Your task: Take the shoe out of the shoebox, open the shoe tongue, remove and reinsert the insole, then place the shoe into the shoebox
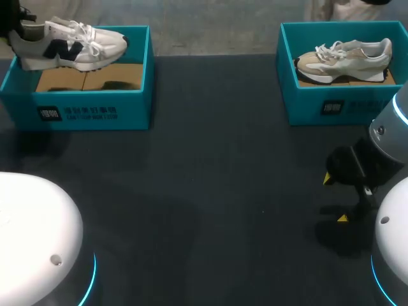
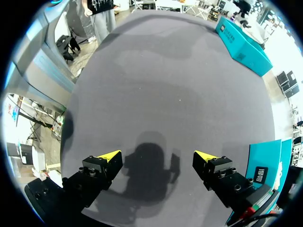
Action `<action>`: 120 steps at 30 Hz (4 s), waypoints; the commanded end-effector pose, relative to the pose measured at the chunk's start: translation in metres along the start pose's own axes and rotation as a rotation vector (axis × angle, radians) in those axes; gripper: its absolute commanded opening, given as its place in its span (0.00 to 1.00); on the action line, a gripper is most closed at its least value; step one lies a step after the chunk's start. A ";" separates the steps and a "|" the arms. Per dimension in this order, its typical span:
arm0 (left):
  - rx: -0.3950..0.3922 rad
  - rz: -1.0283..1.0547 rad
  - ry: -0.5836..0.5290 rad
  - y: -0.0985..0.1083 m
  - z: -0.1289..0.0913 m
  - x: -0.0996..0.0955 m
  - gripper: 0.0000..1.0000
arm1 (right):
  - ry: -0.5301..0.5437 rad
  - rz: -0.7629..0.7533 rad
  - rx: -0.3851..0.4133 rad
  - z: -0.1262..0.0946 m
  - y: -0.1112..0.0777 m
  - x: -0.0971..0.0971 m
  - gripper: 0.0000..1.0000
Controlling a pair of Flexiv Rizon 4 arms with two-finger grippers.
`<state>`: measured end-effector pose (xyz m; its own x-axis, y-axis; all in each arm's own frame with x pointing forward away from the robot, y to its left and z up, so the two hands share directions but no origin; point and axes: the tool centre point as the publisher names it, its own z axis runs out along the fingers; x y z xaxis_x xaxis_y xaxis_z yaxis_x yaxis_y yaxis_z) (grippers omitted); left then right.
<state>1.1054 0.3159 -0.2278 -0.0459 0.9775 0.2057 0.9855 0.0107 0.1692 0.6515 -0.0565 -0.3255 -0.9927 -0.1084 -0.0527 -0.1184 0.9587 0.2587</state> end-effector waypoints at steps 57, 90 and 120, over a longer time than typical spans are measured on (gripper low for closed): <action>0.069 0.023 -0.018 -0.049 0.076 -0.036 0.00 | -0.002 0.000 0.004 0.000 0.000 0.001 1.00; 0.094 0.049 -0.005 -0.052 0.117 -0.054 0.00 | -0.002 0.000 0.004 0.000 0.000 0.001 1.00; 0.138 0.079 -0.051 -0.057 0.142 -0.056 0.00 | -0.002 0.000 0.004 0.000 0.000 0.001 1.00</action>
<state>1.0718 0.2903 -0.3791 0.0359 0.9851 0.1679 0.9989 -0.0402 0.0227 0.6515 -0.0565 -0.3255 -0.9927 -0.1083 -0.0527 -0.1184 0.9587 0.2587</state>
